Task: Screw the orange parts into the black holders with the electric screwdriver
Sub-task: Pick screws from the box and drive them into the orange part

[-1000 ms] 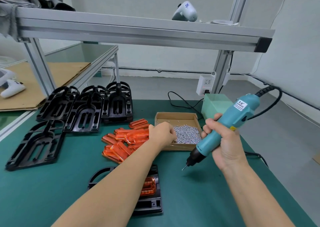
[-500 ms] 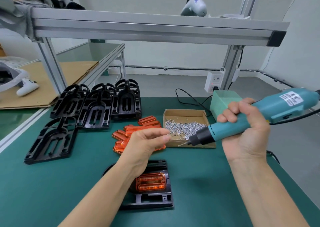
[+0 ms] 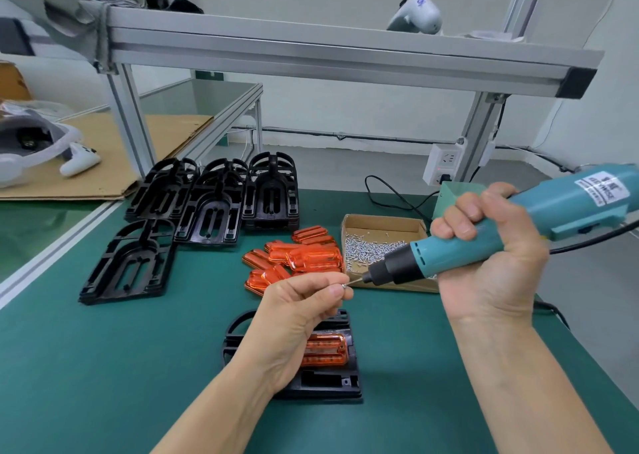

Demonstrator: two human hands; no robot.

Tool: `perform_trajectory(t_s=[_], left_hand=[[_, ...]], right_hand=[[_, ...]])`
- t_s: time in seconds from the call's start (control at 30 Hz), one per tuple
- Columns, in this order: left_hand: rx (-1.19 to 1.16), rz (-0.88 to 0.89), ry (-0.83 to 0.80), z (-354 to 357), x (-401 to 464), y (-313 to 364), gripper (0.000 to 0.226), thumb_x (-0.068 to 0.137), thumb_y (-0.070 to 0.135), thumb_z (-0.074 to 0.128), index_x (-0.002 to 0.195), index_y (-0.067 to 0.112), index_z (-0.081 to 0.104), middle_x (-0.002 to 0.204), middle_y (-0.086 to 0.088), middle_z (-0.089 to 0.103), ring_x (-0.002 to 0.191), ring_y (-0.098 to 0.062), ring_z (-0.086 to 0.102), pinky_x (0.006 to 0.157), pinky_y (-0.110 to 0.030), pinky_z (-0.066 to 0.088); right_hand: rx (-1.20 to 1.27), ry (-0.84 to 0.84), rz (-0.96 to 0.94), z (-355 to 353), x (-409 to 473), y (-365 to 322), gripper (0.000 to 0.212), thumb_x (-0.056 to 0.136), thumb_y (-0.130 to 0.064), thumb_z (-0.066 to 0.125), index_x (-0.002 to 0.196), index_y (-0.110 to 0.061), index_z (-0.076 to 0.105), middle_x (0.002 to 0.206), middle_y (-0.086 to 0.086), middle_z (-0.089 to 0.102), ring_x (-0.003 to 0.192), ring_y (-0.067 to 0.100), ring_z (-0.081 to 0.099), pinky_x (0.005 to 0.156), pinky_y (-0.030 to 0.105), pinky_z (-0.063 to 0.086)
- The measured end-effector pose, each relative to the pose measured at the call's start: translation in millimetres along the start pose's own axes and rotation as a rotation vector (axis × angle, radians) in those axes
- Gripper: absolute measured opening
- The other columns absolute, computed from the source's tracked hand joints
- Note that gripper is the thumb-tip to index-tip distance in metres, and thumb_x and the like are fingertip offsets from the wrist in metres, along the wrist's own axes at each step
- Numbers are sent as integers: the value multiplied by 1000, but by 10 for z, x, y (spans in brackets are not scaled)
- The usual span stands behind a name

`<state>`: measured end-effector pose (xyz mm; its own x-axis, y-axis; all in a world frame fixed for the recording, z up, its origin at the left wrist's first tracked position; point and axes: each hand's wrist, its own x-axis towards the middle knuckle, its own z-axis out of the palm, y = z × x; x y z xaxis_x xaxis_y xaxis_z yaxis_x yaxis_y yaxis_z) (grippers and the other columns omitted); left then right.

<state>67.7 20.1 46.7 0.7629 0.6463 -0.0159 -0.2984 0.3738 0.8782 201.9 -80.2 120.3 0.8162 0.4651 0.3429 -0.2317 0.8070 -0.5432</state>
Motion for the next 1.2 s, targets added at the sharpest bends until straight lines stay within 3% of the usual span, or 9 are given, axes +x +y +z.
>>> perform_trajectory(t_s=[0.2,0.43,0.67,0.87,0.97,1.03,1.13,1.2], left_hand=[[-6,17,-2,-13,-42,12,16,61,11,71,76,10,78,74,-10,72,67,-10,64,65,-18,52],[274,83,-62,-91,-46,55,14,63,18,73,76,21,78,77,-9,74,75,-13,69,70,-19,52],[258,80,-53,-133,-49,-8,15,64,16,73,78,20,79,79,-10,74,78,-13,70,71,-17,51],[300,59,-68,-231,-85,-6,29,65,21,75,94,22,76,95,-5,75,93,-13,68,78,-20,52],[563,127,36,-372,-114,10,34,79,13,73,109,28,69,105,10,71,98,-5,60,93,-30,48],[839,204,57,-458,-164,0,30,85,14,68,108,34,67,106,20,67,103,5,56,97,-25,40],[1224,329,-121,-493,-229,-54,20,86,30,64,105,33,68,106,29,60,113,6,47,104,-27,31],[1428,318,-251,-470,-260,-122,32,84,47,57,113,37,65,117,34,53,128,5,33,113,-27,12]], right_hand=[[-24,-28,-4,45,-32,-3,16,76,-7,51,77,-22,46,61,-6,39,45,7,37,50,20,39],[-73,-79,4,30,-69,39,16,76,-6,48,77,-22,47,59,-5,38,43,7,36,48,19,36],[-50,-54,30,-27,-82,109,16,76,-7,48,75,-22,48,58,-6,38,43,6,36,47,19,37],[-58,-73,63,-41,-57,154,17,76,-6,48,77,-22,48,58,-6,39,43,6,37,48,19,37],[-102,-103,85,-75,-53,180,17,75,-4,49,76,-22,49,57,-5,39,42,7,38,47,19,38],[-161,-129,109,-103,-53,203,19,74,-3,49,75,-21,50,57,-4,40,42,8,37,47,20,38],[-265,-163,153,-149,-71,258,22,72,0,51,72,-22,52,56,-3,39,42,11,37,48,20,38],[-316,-192,177,-174,-87,298,22,71,0,53,73,-22,53,57,-2,40,42,12,37,49,20,38]])
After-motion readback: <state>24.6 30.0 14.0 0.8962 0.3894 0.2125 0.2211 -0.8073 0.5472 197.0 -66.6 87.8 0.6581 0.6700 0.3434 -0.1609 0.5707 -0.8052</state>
